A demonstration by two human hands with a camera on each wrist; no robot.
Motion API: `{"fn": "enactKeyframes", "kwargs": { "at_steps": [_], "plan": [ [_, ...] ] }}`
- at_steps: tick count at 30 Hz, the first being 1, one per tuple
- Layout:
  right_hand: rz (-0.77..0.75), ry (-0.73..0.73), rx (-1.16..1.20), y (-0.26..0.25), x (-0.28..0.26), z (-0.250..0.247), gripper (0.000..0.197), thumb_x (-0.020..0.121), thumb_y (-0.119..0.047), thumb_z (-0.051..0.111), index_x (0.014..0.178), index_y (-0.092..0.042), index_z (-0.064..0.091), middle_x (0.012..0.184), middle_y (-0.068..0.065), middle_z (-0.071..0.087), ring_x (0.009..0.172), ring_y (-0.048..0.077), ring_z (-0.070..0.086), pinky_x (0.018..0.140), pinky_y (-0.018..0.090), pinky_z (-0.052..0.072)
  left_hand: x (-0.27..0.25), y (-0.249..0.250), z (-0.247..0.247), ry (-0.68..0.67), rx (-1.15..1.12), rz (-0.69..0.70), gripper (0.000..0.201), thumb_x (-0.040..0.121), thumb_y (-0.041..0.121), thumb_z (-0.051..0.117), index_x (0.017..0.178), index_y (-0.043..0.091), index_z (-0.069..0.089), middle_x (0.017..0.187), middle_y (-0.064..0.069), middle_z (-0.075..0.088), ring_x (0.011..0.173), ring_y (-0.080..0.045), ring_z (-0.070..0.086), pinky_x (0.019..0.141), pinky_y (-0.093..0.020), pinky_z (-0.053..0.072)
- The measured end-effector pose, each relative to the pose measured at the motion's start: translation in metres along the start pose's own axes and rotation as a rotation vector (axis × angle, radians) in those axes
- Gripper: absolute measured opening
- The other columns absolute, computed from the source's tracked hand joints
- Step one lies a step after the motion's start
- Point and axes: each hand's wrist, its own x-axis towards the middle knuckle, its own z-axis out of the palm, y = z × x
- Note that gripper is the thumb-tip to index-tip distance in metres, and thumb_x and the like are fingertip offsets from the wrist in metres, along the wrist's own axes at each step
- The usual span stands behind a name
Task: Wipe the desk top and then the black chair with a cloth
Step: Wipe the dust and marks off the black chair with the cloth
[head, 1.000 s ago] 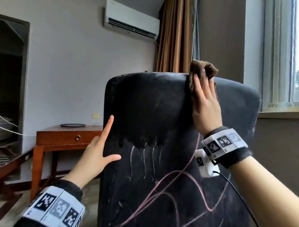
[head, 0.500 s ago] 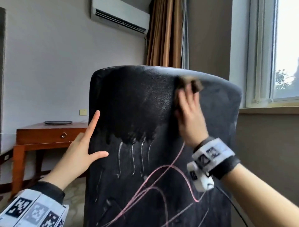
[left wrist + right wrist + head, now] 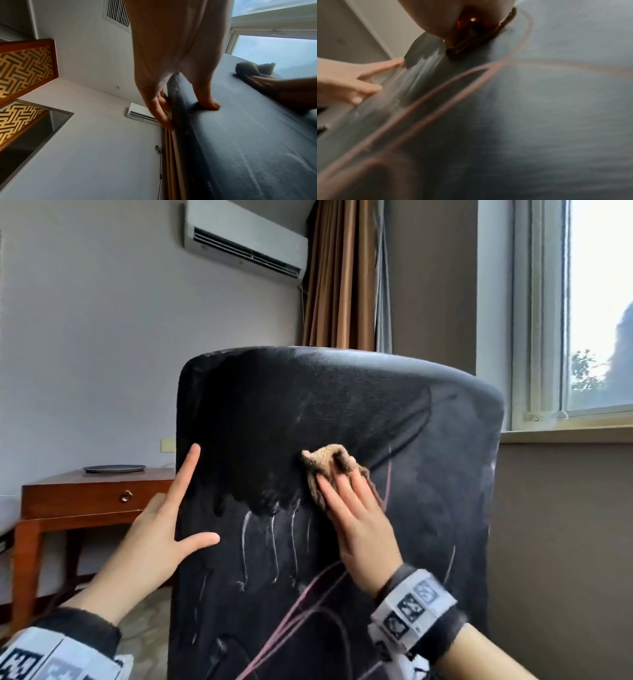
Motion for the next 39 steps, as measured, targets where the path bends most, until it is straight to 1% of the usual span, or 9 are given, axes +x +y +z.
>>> {"fn": "enactKeyframes", "kwargs": {
  "at_steps": [6, 11, 14, 17, 20, 22, 28, 34, 39],
  "plan": [
    [0.343, 0.215, 0.059, 0.045, 0.04, -0.022, 0.059, 0.089, -0.005, 0.04, 0.145, -0.019, 0.027, 0.152, -0.004, 0.012, 0.143, 0.011, 0.001, 0.117, 0.044, 0.012, 0.0, 0.002, 0.001, 0.01, 0.001, -0.017, 0.119, 0.075, 0.024, 0.076, 0.132, 0.064, -0.021, 0.137, -0.012, 0.044, 0.061, -0.007, 0.044, 0.061, -0.023, 0.042],
    [0.151, 0.063, 0.078, -0.03, -0.02, 0.02, 0.064, 0.08, -0.002, 0.036, 0.143, -0.012, 0.032, 0.153, 0.004, 0.02, 0.145, 0.025, 0.005, 0.117, 0.042, 0.01, -0.005, 0.005, -0.001, 0.0, 0.007, -0.034, 0.118, 0.076, 0.025, 0.075, 0.129, 0.066, -0.022, 0.149, -0.009, 0.033, 0.115, -0.025, 0.052, 0.097, -0.038, 0.042],
    [-0.071, -0.083, -0.017, -0.006, -0.023, -0.001, 0.053, 0.088, -0.007, 0.043, 0.14, -0.016, 0.041, 0.151, 0.004, 0.03, 0.143, 0.027, 0.019, 0.114, 0.045, 0.023, -0.005, 0.006, -0.003, -0.019, 0.019, -0.04, 0.118, 0.077, 0.027, 0.073, 0.129, 0.065, -0.025, 0.144, -0.013, 0.039, 0.097, -0.023, 0.058, 0.092, -0.041, 0.047],
    [0.035, 0.002, -0.03, 0.019, 0.032, -0.023, 0.048, 0.092, -0.013, 0.041, 0.141, -0.014, 0.04, 0.151, 0.003, 0.028, 0.142, 0.031, 0.019, 0.114, 0.046, 0.021, -0.018, -0.001, 0.003, -0.134, 0.022, -0.098, 0.12, 0.078, 0.026, 0.073, 0.128, 0.061, -0.03, 0.133, -0.019, 0.05, 0.098, -0.02, 0.061, 0.09, -0.037, 0.048],
    [0.092, 0.071, 0.009, 0.002, 0.059, -0.018, 0.052, 0.091, -0.009, 0.043, 0.142, -0.01, 0.035, 0.152, 0.003, 0.021, 0.143, 0.032, 0.011, 0.118, 0.04, 0.009, -0.037, -0.019, 0.014, -0.164, -0.098, -0.109, 0.124, 0.075, 0.021, 0.077, 0.124, 0.069, -0.027, 0.145, 0.01, 0.034, 0.094, 0.002, 0.061, 0.087, -0.025, 0.052],
    [-0.034, 0.012, 0.043, -0.025, 0.034, 0.005, 0.051, 0.089, -0.003, 0.038, 0.141, -0.007, 0.038, 0.151, 0.007, 0.024, 0.143, 0.033, 0.01, 0.118, 0.042, 0.011, -0.043, -0.029, 0.018, -0.142, -0.176, -0.103, 0.124, 0.074, 0.015, 0.078, 0.126, 0.07, -0.021, 0.143, 0.021, 0.024, 0.116, -0.005, 0.054, 0.097, -0.031, 0.048],
    [-0.313, -0.26, 0.066, -0.077, -0.036, 0.037, 0.056, 0.083, -0.012, 0.032, 0.137, -0.018, 0.046, 0.145, -0.001, 0.041, 0.143, 0.022, 0.018, 0.114, 0.038, 0.019, -0.047, -0.042, 0.022, -0.115, -0.247, -0.123, 0.125, 0.073, 0.006, 0.078, 0.133, 0.067, -0.013, 0.15, 0.009, 0.033, 0.133, -0.01, 0.041, 0.105, -0.043, 0.042],
    [-0.091, -0.093, 0.035, -0.079, 0.052, 0.023, 0.057, 0.084, 0.0, 0.034, 0.139, -0.014, 0.043, 0.149, 0.005, 0.034, 0.144, 0.026, 0.015, 0.116, 0.044, 0.019, -0.05, -0.039, 0.026, -0.095, -0.192, -0.16, 0.126, 0.072, 0.015, 0.081, 0.13, 0.068, -0.017, 0.149, 0.008, 0.035, 0.132, -0.016, 0.043, 0.103, -0.048, 0.042],
    [-0.287, -0.259, 0.098, -0.108, -0.016, 0.054, 0.056, 0.083, -0.01, 0.035, 0.138, -0.014, 0.046, 0.148, 0.004, 0.035, 0.144, 0.024, 0.012, 0.118, 0.039, 0.011, -0.052, -0.041, 0.027, -0.087, -0.194, -0.159, 0.128, 0.07, 0.019, 0.082, 0.131, 0.066, -0.02, 0.145, 0.006, 0.041, 0.128, -0.011, 0.044, 0.105, -0.031, 0.038]
  ]
}}
